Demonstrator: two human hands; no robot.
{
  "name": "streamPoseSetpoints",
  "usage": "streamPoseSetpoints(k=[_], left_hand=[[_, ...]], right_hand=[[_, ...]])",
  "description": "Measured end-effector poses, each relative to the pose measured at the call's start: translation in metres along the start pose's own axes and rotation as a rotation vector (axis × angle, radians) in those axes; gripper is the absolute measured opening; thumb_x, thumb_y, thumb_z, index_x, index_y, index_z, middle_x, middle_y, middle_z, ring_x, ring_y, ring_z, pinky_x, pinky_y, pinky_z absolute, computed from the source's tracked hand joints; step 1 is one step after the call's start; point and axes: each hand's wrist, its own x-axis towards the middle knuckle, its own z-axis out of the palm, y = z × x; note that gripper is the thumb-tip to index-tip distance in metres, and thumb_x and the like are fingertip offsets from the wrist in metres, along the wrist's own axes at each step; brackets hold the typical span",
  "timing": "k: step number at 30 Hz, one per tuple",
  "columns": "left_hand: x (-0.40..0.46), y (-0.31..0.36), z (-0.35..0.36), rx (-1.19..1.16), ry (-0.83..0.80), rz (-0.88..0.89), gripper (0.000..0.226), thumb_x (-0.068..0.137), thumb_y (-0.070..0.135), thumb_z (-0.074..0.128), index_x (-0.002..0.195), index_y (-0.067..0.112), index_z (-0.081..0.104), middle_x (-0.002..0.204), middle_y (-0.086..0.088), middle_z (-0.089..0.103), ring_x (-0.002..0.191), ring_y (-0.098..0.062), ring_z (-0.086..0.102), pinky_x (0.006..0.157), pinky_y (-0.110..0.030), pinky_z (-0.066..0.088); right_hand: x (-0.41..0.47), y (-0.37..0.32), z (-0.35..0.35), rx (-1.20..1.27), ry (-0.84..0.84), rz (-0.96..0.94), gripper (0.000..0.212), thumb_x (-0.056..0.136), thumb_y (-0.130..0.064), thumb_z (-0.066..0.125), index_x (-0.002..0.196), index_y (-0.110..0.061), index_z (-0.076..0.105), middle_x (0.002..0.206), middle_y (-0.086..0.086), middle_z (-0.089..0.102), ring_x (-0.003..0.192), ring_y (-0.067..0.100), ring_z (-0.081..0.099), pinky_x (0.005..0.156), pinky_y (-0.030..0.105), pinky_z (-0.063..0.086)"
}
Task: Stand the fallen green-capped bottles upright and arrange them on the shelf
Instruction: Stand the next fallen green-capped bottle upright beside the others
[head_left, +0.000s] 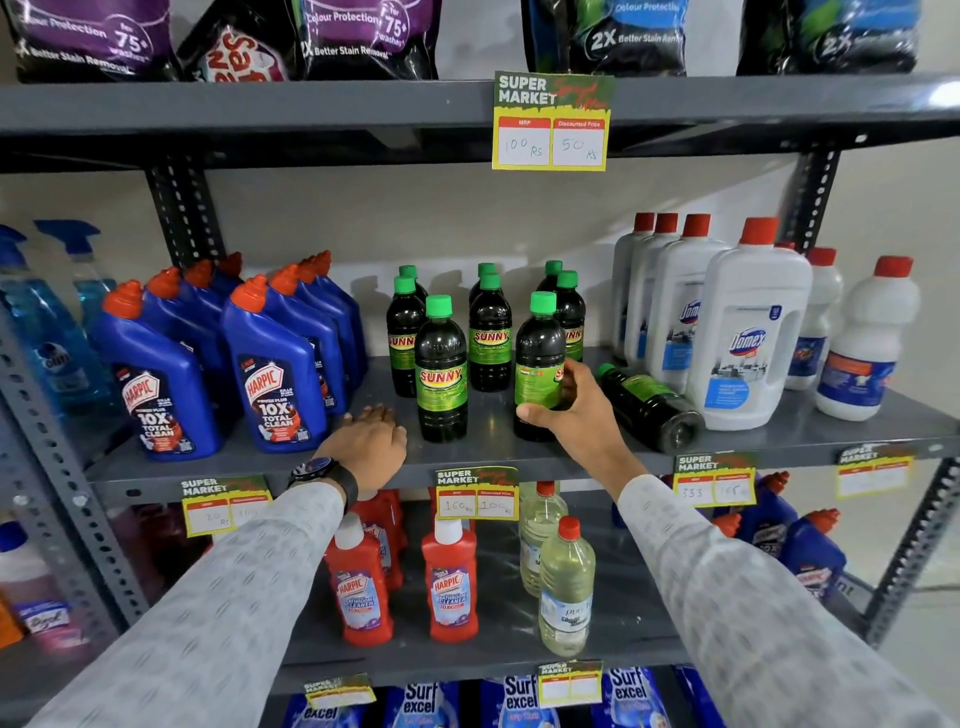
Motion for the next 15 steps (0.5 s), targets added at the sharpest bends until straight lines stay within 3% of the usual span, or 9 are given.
streamPoseSetpoints(k=[4, 7, 10, 12, 15], left_hand=[[0.0010, -0.0001, -0.0001, -0.016, 0.002, -0.004, 0.060, 0.106, 0.034, 0.018, 0.160, 0.007, 0.021, 0.170, -0.011, 0.016, 0.158, -0.024, 0.014, 0.128, -0.044, 0.009], [0.0015, -0.0007, 0.0020, -0.040, 0.015, -0.007, 0.061, 0.106, 0.035, 0.019, 0.159, 0.007, 0.024, 0.170, -0.011, 0.017, 0.157, -0.024, 0.016, 0.128, -0.043, 0.009], [-0.0001, 0.0003, 0.0027, -0.043, 0.012, -0.009, 0.060, 0.106, 0.035, 0.019, 0.159, 0.007, 0.024, 0.170, -0.011, 0.017, 0.157, -0.023, 0.015, 0.128, -0.043, 0.009], [-0.0008, 0.0010, 0.0022, -0.046, 0.011, -0.005, 0.060, 0.106, 0.035, 0.019, 0.159, 0.007, 0.023, 0.170, -0.011, 0.017, 0.158, -0.023, 0.015, 0.128, -0.043, 0.009], [-0.0001, 0.0012, 0.0009, -0.045, 0.010, 0.002, 0.061, 0.106, 0.036, 0.019, 0.160, 0.007, 0.022, 0.170, -0.011, 0.016, 0.158, -0.023, 0.015, 0.128, -0.043, 0.009]], right_hand=[[0.0023, 0.0042, -0.0019, -0.009, -0.025, 0.009, 0.073, 0.079, -0.011, 0.088, 0.142, -0.018, 0.052, 0.119, -0.009, 0.069, 0.110, 0.007, 0.065, 0.101, 0.029, 0.052], [0.0023, 0.0029, 0.0023, -0.028, 0.020, 0.018, 0.076, 0.072, -0.017, 0.094, 0.134, -0.017, 0.050, 0.111, -0.011, 0.066, 0.104, 0.007, 0.064, 0.086, 0.015, 0.049], [0.0011, 0.0039, 0.0037, -0.034, 0.046, 0.006, 0.077, 0.067, -0.021, 0.097, 0.125, -0.023, 0.047, 0.110, -0.011, 0.066, 0.105, 0.009, 0.065, 0.085, 0.016, 0.049], [0.0001, 0.0038, 0.0022, -0.043, 0.042, -0.001, 0.077, 0.071, -0.020, 0.095, 0.132, -0.021, 0.048, 0.111, -0.012, 0.065, 0.103, 0.004, 0.063, 0.090, 0.018, 0.051], [0.0008, 0.0035, -0.0021, -0.055, 0.016, 0.003, 0.075, 0.082, -0.013, 0.086, 0.146, -0.015, 0.046, 0.109, -0.016, 0.061, 0.102, 0.002, 0.061, 0.082, 0.006, 0.041]])
